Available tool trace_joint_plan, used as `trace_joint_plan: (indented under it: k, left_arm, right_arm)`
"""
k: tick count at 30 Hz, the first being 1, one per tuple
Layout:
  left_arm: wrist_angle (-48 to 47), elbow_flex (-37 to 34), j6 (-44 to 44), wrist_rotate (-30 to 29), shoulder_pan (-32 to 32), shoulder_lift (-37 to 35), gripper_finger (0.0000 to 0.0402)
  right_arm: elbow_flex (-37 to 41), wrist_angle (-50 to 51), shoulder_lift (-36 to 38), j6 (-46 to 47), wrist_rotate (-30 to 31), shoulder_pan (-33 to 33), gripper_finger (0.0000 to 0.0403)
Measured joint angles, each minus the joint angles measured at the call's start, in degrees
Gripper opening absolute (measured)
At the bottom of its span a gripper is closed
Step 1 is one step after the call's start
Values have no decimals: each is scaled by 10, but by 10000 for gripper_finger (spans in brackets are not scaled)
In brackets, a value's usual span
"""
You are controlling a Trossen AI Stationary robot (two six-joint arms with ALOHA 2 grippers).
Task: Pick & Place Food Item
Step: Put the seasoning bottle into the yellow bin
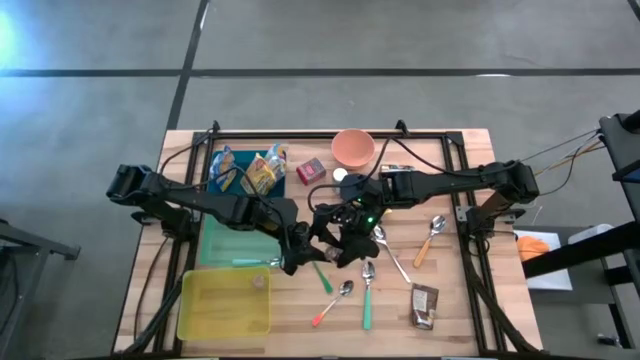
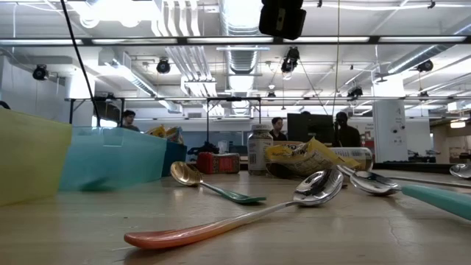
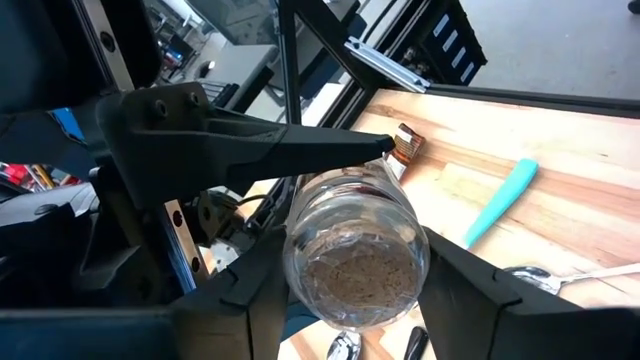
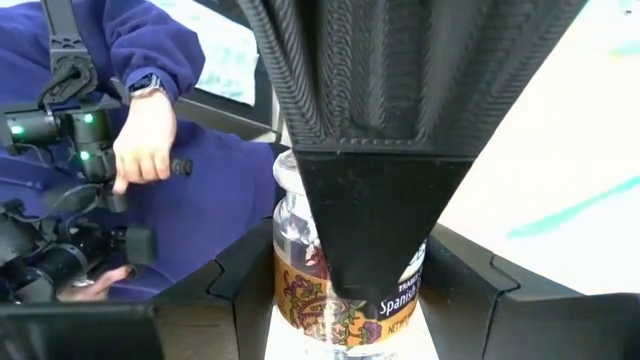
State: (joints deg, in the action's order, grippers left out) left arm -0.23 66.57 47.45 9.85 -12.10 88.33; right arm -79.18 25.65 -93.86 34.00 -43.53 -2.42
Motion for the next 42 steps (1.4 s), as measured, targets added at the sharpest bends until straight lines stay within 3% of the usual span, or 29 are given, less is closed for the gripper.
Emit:
trace_joint_plan:
  k: [11, 19, 24, 36, 42]
  left_arm:
    - [-6, 0, -8, -5, -1, 0, 180]
    - [-12, 0, -34, -8, -3, -1, 179]
    - [-13, 0, -43, -8, -3, -2, 179]
    - [-100, 0, -157, -58, -3, -41, 179]
    - [-189, 0, -283, -67, -3, -73, 179]
  right_arm:
    - [1, 0, 0, 5, 12, 0, 190]
    - [2, 2, 0, 22, 17, 0, 286]
    - [2, 1, 0, 21, 17, 0, 321]
    - [2, 18, 1, 2, 51, 10, 330]
    - [2, 20, 4, -7, 53, 16, 331]
